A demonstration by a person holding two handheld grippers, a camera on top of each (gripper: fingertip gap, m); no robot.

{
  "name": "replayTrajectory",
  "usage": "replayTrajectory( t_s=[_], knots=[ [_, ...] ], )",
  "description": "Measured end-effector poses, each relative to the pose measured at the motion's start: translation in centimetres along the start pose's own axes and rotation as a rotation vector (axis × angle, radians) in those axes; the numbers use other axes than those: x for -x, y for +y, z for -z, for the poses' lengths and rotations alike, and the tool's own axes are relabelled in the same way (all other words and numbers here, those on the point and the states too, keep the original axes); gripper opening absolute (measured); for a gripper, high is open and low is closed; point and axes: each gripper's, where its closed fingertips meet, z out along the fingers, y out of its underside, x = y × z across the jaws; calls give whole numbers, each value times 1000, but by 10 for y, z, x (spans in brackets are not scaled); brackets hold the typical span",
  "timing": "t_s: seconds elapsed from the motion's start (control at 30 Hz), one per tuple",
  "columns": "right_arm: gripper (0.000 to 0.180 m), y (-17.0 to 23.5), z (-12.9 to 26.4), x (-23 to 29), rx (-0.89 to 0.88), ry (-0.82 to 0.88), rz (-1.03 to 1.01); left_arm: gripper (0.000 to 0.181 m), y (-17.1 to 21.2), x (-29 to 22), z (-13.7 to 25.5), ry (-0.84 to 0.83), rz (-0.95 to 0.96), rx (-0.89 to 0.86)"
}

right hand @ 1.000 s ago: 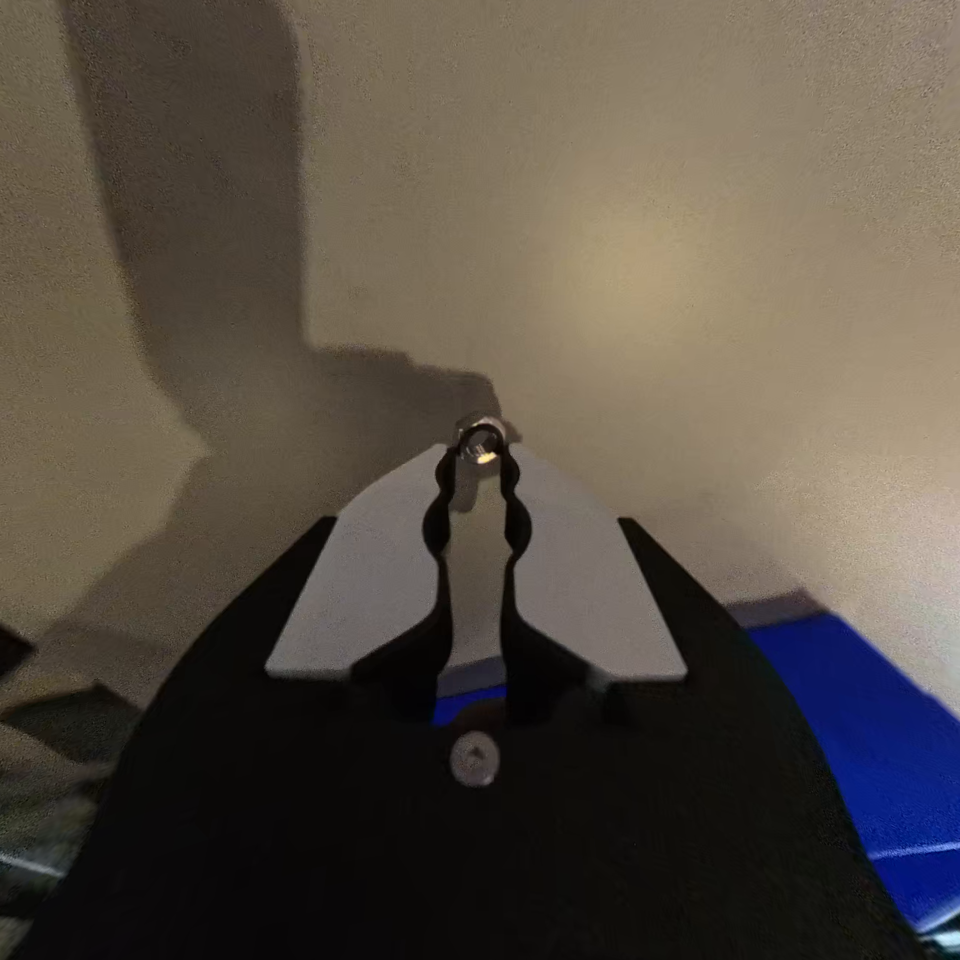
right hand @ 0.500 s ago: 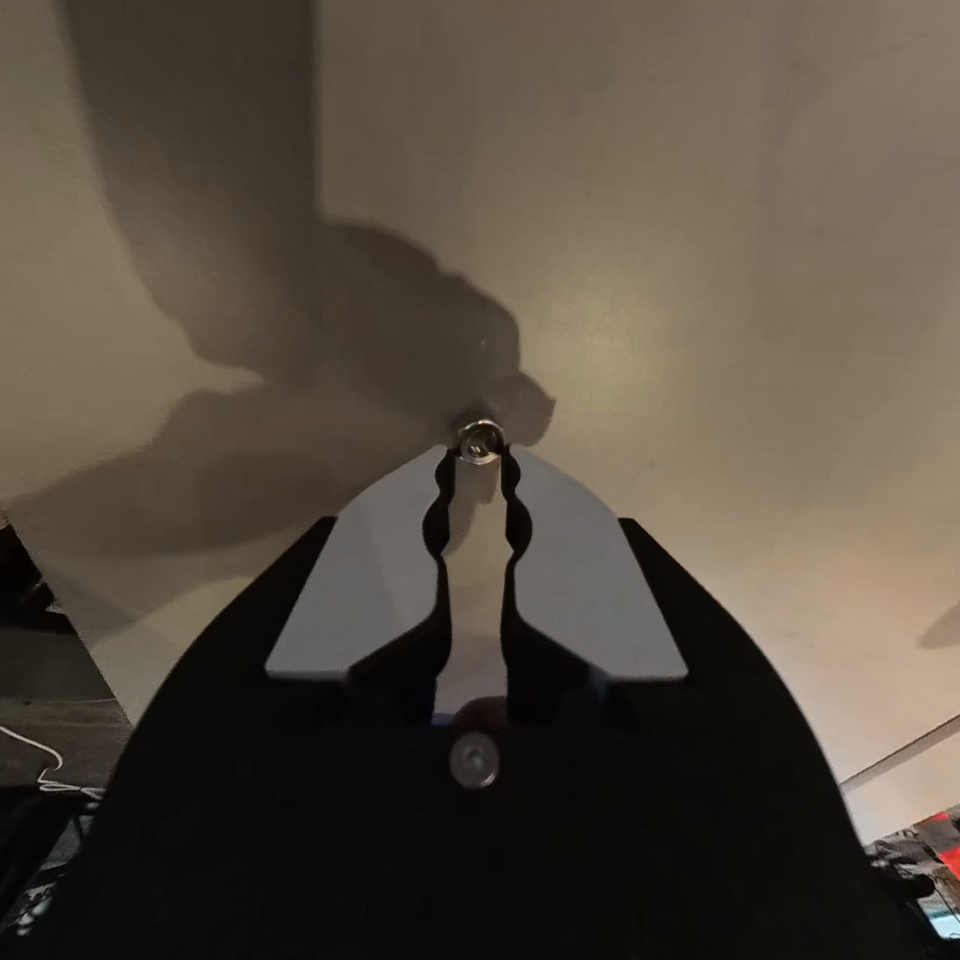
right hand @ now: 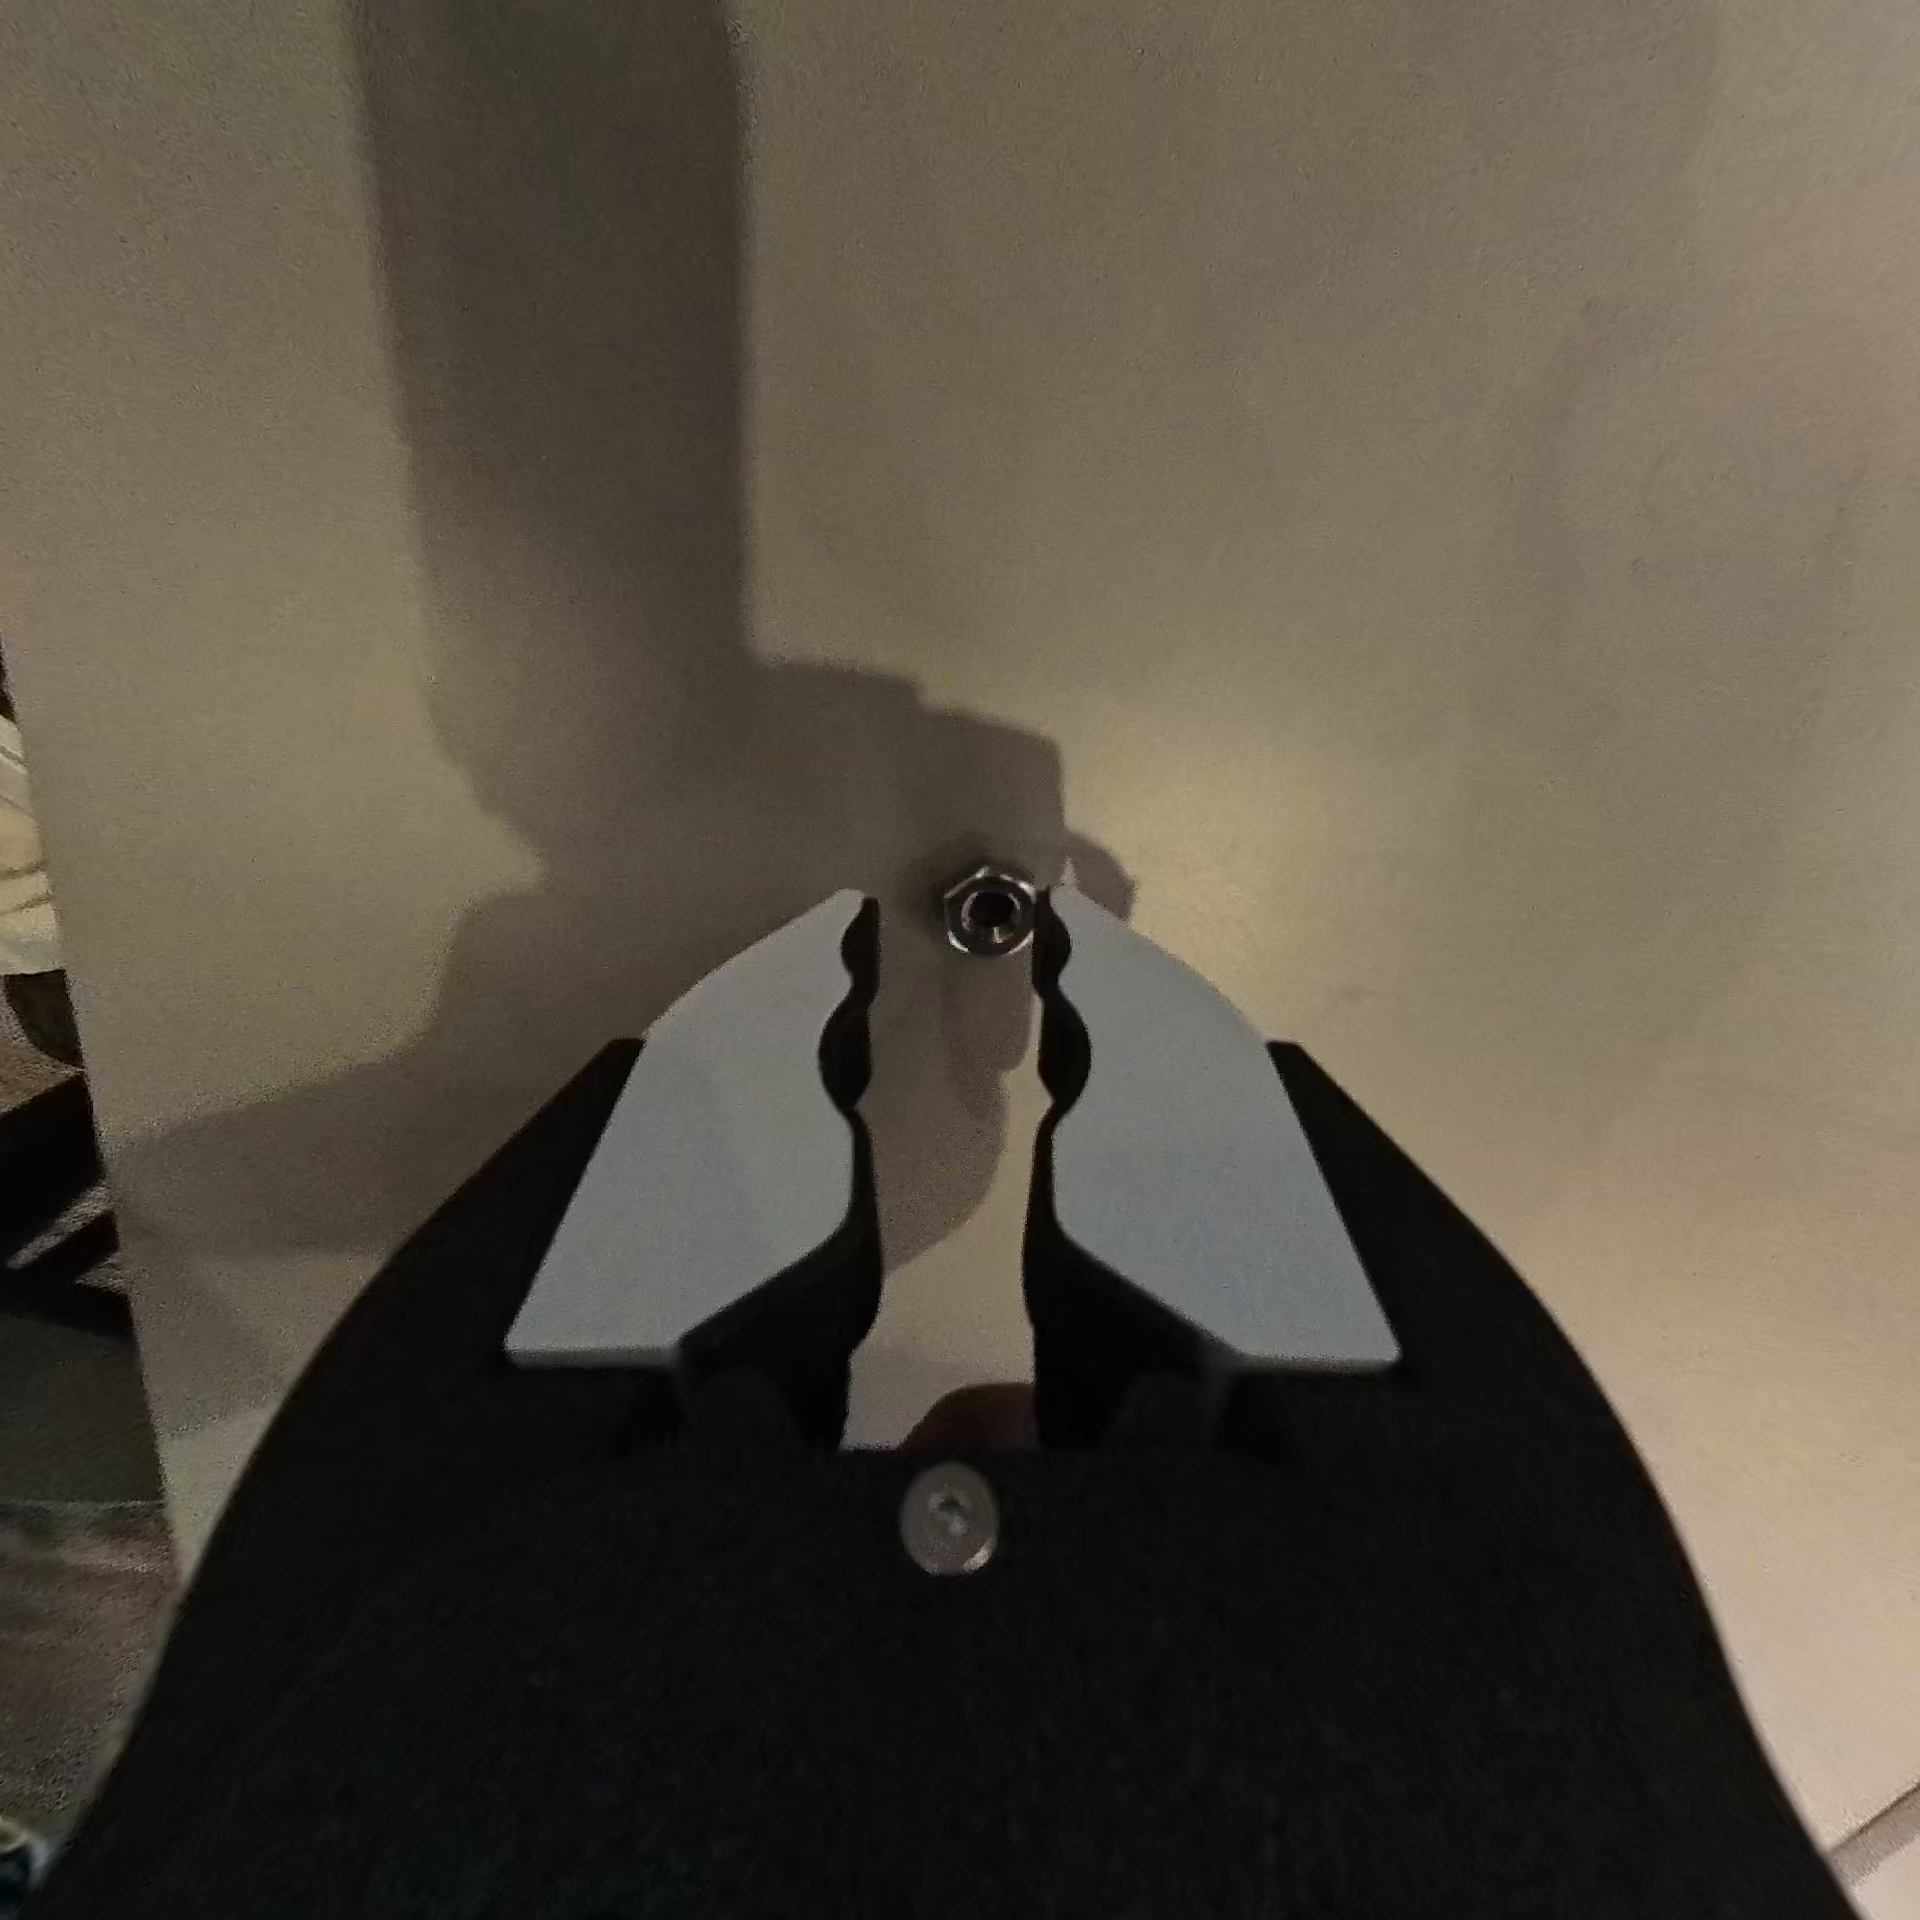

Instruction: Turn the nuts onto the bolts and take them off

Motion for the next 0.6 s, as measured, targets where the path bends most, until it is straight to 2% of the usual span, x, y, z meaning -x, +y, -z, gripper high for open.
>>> replayTrajectory(
  t_s=[0.03,0.53,0.6],
  knots=[
    [27,1,-1,-1,-7,8,17,16,0,1,0,-1,2,-1],
    [17,4,-8,-3,4,-35,103,17,8,1,-4,9,-1,25],
    [17,-1,-2,-5,-51,-9,83,16,8,0,-4,14,2,21]
  ],
)
